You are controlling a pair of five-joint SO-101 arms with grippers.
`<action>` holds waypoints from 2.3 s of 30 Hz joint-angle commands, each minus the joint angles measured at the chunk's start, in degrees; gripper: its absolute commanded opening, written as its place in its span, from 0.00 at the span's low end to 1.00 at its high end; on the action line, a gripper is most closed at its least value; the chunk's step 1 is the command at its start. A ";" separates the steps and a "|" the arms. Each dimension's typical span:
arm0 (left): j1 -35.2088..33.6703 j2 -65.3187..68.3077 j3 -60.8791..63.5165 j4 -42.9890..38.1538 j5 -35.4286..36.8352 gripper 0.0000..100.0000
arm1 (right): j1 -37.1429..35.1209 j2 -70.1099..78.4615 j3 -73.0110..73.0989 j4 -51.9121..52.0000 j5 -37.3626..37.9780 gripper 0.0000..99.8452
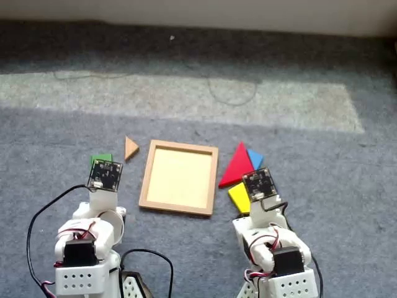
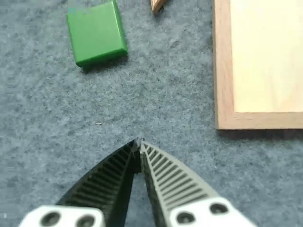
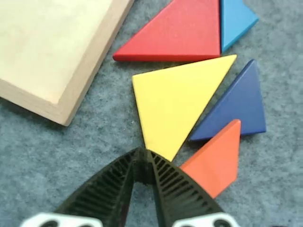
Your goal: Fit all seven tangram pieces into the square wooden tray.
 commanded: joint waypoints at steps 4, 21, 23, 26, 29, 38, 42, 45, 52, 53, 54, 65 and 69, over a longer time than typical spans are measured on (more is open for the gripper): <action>-0.66 -2.51 -4.97 -0.09 -5.45 0.01 | 15.16 -0.92 3.74 -3.12 0.35 0.02; -1.01 -2.51 -0.75 0.00 -5.27 0.28 | 4.97 0.48 -16.92 -3.65 -4.04 0.13; -1.01 -2.51 -0.75 -0.09 -5.27 0.28 | 3.21 4.26 -18.86 -4.09 -4.31 0.13; -1.01 -2.51 -0.66 -0.09 -5.27 0.28 | 1.27 13.23 -21.76 -4.18 -4.40 0.13; -1.01 -2.51 -0.66 -0.09 -5.27 0.28 | -0.75 24.40 -27.03 -4.18 -9.49 0.14; -1.10 -2.51 -0.66 -0.09 -5.27 0.28 | -7.87 53.93 -37.32 -6.90 -25.67 0.28; -1.10 -2.51 -0.66 -0.09 -5.27 0.28 | -7.87 60.70 -37.32 -15.34 -27.16 0.28; -1.10 -2.51 -0.66 -0.09 -5.27 0.28 | -7.96 64.40 -37.32 -18.95 -27.34 0.28; -1.10 -2.51 -0.66 -0.09 -5.27 0.28 | -7.96 71.16 -37.76 -22.99 -27.43 0.28; -1.10 -2.51 -0.57 -0.09 -5.27 0.28 | -7.96 72.13 -37.76 -23.78 -27.43 0.28; -1.10 -2.51 -0.57 -0.09 -5.27 0.28 | -8.04 73.01 -37.76 -24.75 -27.43 0.28; -1.10 -2.51 -0.57 -0.09 -5.27 0.28 | -10.42 81.89 -37.85 -28.97 -27.43 0.28; -1.10 -2.51 -0.57 -0.09 -5.27 0.28 | -7.69 83.03 -37.85 -31.25 -27.43 0.28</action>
